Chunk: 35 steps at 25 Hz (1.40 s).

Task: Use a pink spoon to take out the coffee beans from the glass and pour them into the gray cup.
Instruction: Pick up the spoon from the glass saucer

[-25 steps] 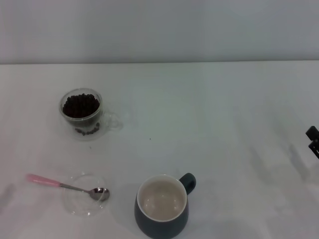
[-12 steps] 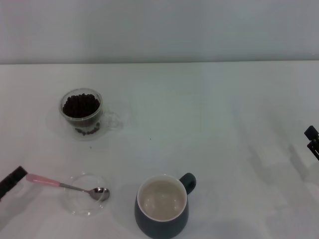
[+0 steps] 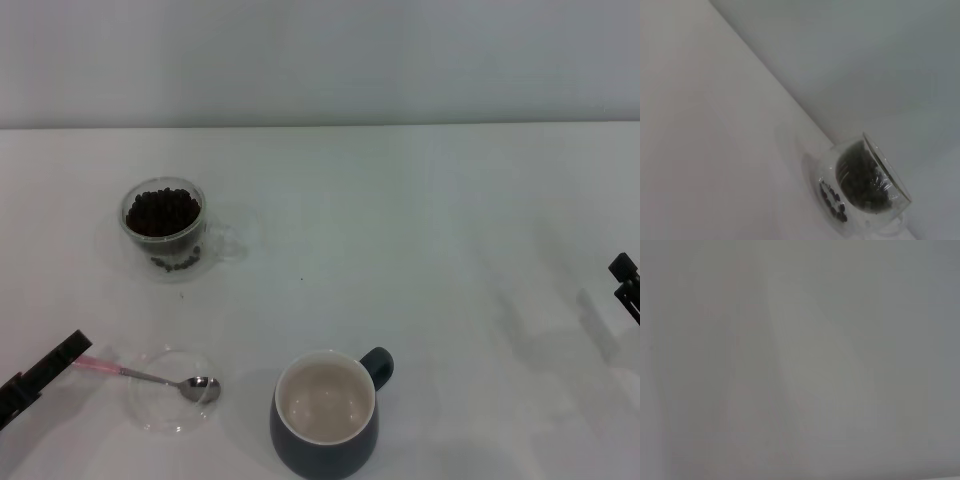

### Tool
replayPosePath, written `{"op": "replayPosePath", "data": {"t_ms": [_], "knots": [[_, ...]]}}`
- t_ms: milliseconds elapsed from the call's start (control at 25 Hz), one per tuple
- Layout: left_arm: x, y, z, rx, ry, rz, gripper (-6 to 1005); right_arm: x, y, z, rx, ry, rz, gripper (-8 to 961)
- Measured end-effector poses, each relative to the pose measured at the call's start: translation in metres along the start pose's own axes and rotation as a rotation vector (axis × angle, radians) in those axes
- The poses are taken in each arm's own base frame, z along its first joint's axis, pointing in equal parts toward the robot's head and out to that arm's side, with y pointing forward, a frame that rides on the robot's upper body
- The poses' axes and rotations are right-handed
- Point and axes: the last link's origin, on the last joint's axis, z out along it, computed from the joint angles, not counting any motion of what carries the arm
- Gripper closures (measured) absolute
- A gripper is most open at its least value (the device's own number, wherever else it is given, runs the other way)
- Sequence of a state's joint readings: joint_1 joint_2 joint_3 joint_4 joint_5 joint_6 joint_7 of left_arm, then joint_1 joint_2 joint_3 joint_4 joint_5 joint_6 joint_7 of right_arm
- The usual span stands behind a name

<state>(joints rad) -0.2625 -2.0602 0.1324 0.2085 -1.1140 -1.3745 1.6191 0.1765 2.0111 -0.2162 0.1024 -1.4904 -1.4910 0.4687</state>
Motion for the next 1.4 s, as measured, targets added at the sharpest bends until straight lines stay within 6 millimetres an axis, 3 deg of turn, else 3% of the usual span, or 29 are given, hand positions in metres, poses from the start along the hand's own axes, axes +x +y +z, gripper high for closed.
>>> {"op": "replayPosePath", "data": {"t_ms": [440, 760, 1160, 1400], "knots": [[-0.006, 0.003, 0.012, 0.002, -0.038, 0.013, 210, 0.0, 0.001, 0.001, -0.006, 0.0, 0.001, 245], [-0.005, 0.004, 0.009, -0.009, -0.019, 0.006, 374, 0.001, 0.003, 0.001, -0.007, 0.004, 0.012, 245], [-0.005, 0.008, 0.01, -0.042, -0.022, 0.034, 818, 0.002, 0.003, 0.0, -0.004, 0.008, 0.015, 246], [0.0, 0.017, 0.004, -0.112, 0.015, 0.022, 830, 0.003, 0.003, -0.001, -0.003, 0.009, 0.016, 246]]}}
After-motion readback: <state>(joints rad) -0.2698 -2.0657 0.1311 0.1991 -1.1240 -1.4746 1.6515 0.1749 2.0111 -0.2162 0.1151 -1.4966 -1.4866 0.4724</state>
